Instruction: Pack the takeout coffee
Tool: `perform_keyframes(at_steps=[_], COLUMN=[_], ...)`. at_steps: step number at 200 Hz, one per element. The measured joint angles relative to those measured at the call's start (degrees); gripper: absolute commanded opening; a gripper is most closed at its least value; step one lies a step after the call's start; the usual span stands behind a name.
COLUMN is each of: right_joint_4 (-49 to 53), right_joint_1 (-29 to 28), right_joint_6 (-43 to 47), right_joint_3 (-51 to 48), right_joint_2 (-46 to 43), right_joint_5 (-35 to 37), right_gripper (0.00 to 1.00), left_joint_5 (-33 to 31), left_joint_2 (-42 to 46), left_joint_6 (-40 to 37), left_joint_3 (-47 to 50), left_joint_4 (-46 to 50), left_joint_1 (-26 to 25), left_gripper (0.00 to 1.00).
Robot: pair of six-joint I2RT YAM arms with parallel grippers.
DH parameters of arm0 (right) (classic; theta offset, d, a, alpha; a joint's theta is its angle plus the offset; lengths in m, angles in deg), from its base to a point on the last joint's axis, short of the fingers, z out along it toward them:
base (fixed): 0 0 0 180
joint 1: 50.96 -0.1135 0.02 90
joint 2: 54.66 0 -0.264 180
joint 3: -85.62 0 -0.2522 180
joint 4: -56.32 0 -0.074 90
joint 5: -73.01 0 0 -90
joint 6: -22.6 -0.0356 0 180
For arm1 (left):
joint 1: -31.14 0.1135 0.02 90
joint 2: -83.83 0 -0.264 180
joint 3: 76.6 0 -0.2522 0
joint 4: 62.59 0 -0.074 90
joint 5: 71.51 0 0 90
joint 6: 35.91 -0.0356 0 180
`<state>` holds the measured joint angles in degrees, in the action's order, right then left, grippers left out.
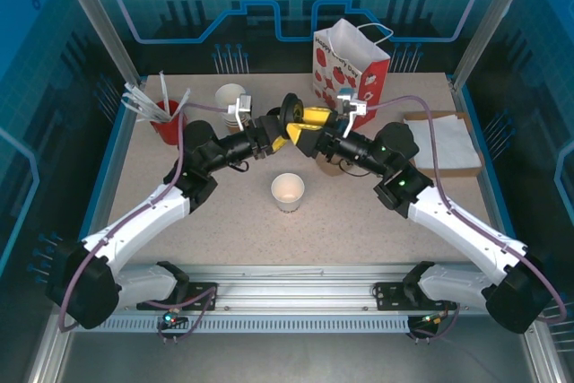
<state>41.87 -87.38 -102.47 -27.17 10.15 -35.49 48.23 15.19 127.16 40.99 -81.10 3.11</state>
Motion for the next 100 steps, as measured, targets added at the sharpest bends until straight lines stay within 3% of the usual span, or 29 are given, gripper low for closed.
perform_keyframes(at_steps=[27,51,100], right_joint_4=[5.44,17.07,41.92], right_joint_1=[3.32,4.63,1.44], right_joint_6=[0.37,3.69,14.75], right_joint_3=[0.02,1.66,7.69], right_joint_2=[-2.71,-4.33,1.22], right_joint_5=[1.25,3.72,10.27], right_gripper=[0.61,0.60,0.61], left_joint_5=[-0.35,-0.81,-6.80], left_joint_2=[0.00,0.00,1.75], left_joint_6=[-1.11,-4.07,-20.63], left_joint_3=[1.99,3.45,3.72], left_joint_4=[1.38,5.40,24.02], left_joint_1=[1.66,4.87,12.15], left_gripper=[0.55,0.59,0.64])
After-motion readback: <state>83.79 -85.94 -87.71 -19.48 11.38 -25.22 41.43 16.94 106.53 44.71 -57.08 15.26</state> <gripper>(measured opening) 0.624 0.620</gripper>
